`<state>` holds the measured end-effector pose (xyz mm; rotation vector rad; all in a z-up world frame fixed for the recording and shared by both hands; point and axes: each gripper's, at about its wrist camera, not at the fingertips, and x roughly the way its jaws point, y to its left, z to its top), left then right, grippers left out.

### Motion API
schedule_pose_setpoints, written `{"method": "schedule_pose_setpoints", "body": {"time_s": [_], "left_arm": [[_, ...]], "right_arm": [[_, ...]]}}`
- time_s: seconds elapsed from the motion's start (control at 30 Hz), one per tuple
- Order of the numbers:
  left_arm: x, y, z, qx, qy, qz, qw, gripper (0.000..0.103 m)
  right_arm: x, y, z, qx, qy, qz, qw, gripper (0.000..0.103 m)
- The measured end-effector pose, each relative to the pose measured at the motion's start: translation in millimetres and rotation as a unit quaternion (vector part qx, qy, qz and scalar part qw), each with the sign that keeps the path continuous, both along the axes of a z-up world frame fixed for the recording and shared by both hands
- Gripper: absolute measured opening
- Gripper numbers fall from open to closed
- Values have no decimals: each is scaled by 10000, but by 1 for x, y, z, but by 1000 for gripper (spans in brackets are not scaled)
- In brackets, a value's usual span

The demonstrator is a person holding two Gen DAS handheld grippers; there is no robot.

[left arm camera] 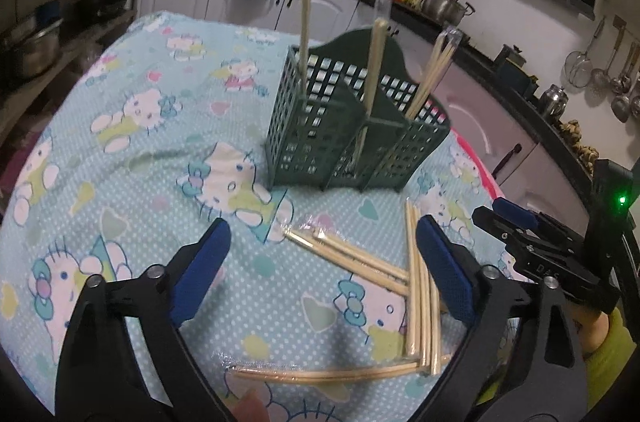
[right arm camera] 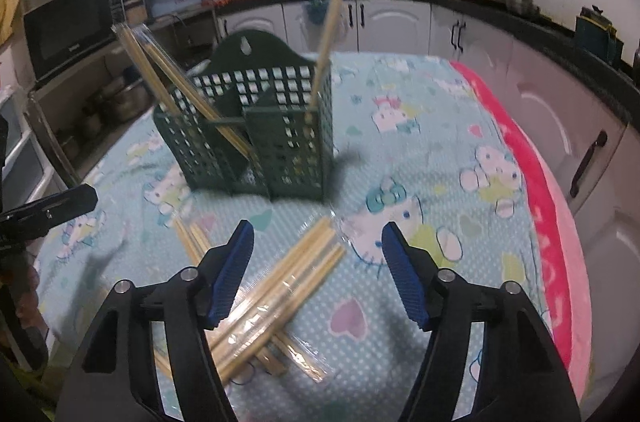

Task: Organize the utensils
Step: 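Withdraw both open grippers from the basket toward the chopstick pile, then close the left gripper on a wrapped chopstick while the right gripper grasps another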

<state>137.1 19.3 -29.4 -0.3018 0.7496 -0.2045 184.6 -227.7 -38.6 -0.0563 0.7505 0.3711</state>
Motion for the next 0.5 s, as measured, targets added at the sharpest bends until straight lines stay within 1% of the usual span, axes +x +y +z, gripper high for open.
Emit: {"method": "schedule_pose_setpoints", "body": {"time_s": [0.03, 0.07, 0.1, 0.17, 0.23, 0.3, 0.33, 0.4, 0.5], "left_arm": [[1, 1, -3, -18, 60, 1, 10000, 80], [2, 1, -6, -38, 112, -1, 9999, 77], [3, 2, -9, -53, 147, 0, 9999, 71], [5, 3, -15, -87, 253, -6, 9996, 64], [8, 4, -21, -154, 355, -30, 9992, 57], [10, 5, -27, -229, 490, -44, 9985, 45], [12, 5, -31, -272, 565, -63, 9980, 43], [15, 5, -36, -313, 671, -72, 9972, 35], [19, 4, -42, -407, 793, -87, 9960, 33]], "right_arm": [[1, -1, -3, -2, 45, -4, 10000, 61], [3, -2, -7, 8, 107, -11, 9999, 59], [4, -2, -10, 20, 170, -18, 9999, 58], [7, -3, -17, 24, 301, -36, 9995, 53], [11, -4, -25, 6, 431, -51, 9991, 51], [14, -4, -30, 4, 529, -76, 9986, 50], [17, -4, -33, 0, 589, -97, 9982, 48], [22, -4, -39, 2, 706, -138, 9974, 46], [31, -3, -45, 15, 832, -184, 9964, 41]]}}
